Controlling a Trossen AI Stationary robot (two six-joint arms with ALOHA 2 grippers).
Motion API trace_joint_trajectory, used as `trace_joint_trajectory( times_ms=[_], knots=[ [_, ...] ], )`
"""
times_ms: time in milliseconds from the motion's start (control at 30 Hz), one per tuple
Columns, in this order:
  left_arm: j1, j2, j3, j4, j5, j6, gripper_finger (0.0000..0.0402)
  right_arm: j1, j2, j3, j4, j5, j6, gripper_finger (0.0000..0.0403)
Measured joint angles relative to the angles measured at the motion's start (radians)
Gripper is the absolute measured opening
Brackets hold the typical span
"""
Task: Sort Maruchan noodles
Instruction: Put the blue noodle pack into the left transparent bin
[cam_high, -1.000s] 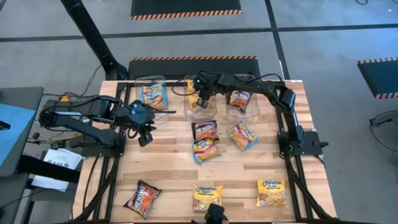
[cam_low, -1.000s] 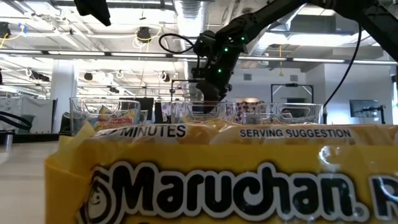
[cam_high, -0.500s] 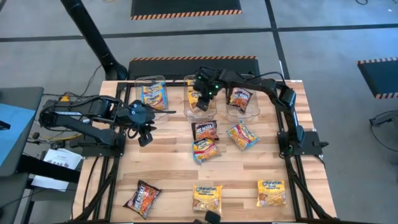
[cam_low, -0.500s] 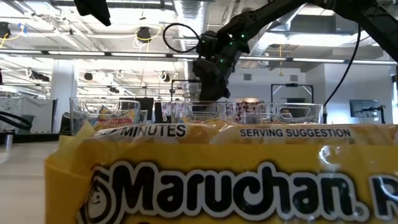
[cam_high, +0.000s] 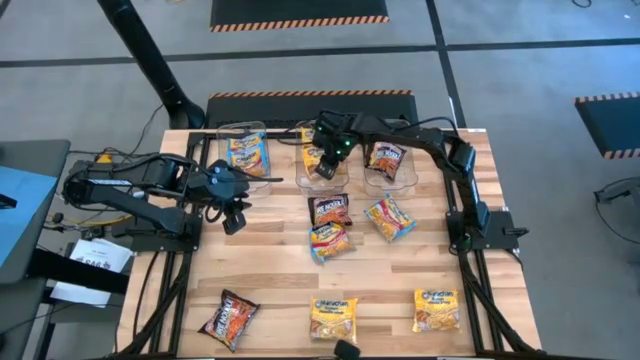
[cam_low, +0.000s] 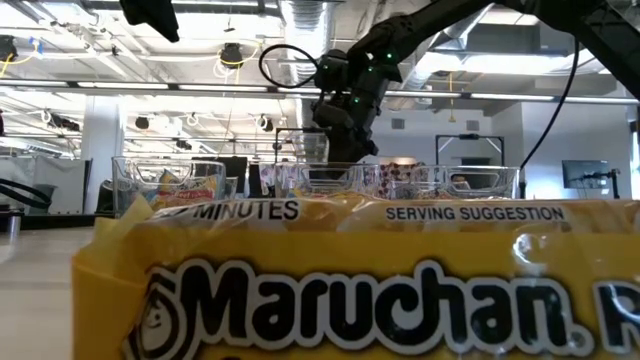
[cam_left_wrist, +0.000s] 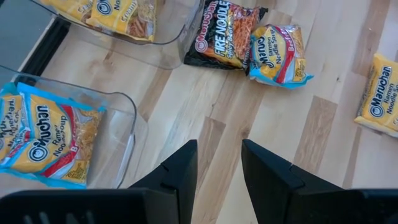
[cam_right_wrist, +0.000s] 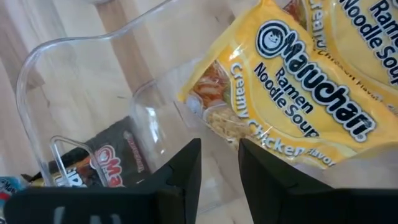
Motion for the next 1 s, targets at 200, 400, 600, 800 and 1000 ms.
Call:
trace_joint_trajectory(
  times_ms=[200,400,600,800,1000],
  knots=[
    [0.000,0.000,0.000,0.000,-0.003,0.022,0.0111,0.005,0.019,-0.002,-0.037,-0.001,0.023,0.0130],
    [0.000,0.000,0.000,0.000,-0.003,0.022,0.0111,0.013,0.015,0.000,-0.057,-0.001,0.018,0.0130],
    [0.000,0.000,0.000,0.000,-0.003,0.022,0.0111,0.014,-0.002,0.078,-0.244,-0.002,-0.006,0.0130],
    [0.000,0.000,0.000,0.000,-0.003,0.022,0.0111,0.042,-0.003,0.233,-0.443,-0.001,-0.019,0.0130],
    [0.000,0.000,0.000,-0.034,0.007,0.037,0.0111,0.098,-0.004,0.390,-0.653,-0.002,-0.108,0.0130]
  ],
)
